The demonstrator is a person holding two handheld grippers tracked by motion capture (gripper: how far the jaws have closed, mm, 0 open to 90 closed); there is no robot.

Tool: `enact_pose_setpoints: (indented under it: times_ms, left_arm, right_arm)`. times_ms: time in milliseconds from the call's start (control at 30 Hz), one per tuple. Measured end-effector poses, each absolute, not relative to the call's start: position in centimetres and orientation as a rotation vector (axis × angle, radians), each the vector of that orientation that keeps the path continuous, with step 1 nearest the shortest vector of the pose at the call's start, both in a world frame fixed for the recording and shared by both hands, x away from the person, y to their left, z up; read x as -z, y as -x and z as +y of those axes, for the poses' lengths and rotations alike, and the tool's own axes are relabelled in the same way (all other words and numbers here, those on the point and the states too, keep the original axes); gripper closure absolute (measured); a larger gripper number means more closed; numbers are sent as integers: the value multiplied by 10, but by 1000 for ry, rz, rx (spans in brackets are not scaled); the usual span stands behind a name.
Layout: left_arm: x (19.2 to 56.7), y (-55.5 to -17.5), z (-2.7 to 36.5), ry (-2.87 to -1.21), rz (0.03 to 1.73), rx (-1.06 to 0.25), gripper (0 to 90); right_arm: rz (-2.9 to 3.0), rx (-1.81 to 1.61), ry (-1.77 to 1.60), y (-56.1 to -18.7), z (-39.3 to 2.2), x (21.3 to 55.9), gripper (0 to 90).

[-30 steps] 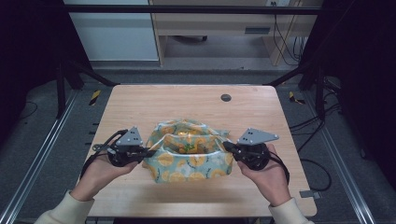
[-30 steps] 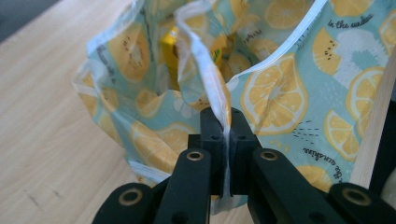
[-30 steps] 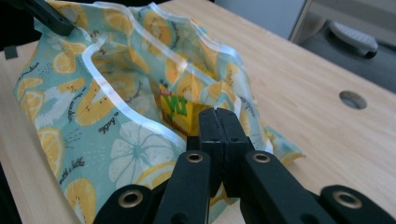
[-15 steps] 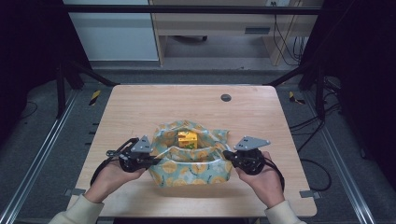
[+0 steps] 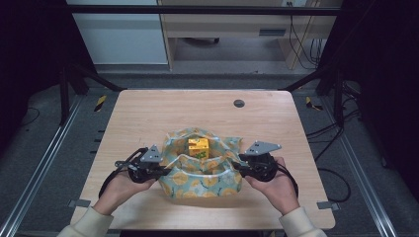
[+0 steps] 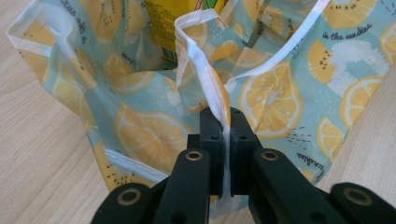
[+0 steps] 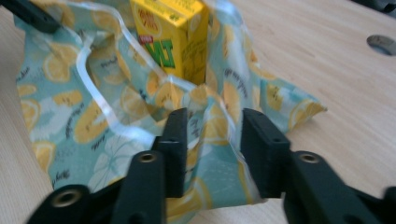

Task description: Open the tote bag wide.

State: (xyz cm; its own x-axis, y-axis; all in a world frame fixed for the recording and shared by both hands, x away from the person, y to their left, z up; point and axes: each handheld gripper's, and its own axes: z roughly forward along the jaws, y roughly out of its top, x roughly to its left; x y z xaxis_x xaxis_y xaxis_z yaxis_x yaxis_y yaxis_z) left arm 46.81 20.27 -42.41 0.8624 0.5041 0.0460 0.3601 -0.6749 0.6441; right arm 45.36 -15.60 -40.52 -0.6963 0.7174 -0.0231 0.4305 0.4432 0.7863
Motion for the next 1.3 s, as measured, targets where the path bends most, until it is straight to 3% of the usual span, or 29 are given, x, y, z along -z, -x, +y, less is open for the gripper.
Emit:
enact_pose_setpoints:
  times_ms: [400,533,667,900,933,967,1000,1133,1167,1300]
  left_arm:
    - [425,-471,205,-2369,629,-282,874]
    - [426,-471,204,-2375,627,-287,875]
    - [428,-471,204,-2375,624,-286,875]
    - [429,-471,204,-2385,619,-282,875]
    - [429,-472,204,-2380,622,-278,875]
    - [429,-472,204,-2379,620,-279,875]
    - [429,-473,204,-2382,619,-280,875]
    - [427,-474,203,-2377,620,-292,874]
    - [427,-474,203,-2380,618,-296,874]
    - [425,-476,202,-2374,616,-302,873]
  right_arm:
    - [2318,-1096,-981,-484,-151,380,226]
    - [2341,-1108,-962,-502,-144,376,245]
    - [2381,-1060,-933,-519,-132,377,353]
    - [2488,-990,-918,-538,-115,394,394]
    - [2508,-981,-905,-540,-114,397,451]
    - [2540,-961,-900,-543,-112,401,579]
    - [2540,-961,-900,-543,-112,401,579]
    - [2560,-919,-914,-552,-111,404,843]
    - [2548,-929,-917,-555,-112,403,884]
    - [2474,-963,-955,-570,-116,392,900]
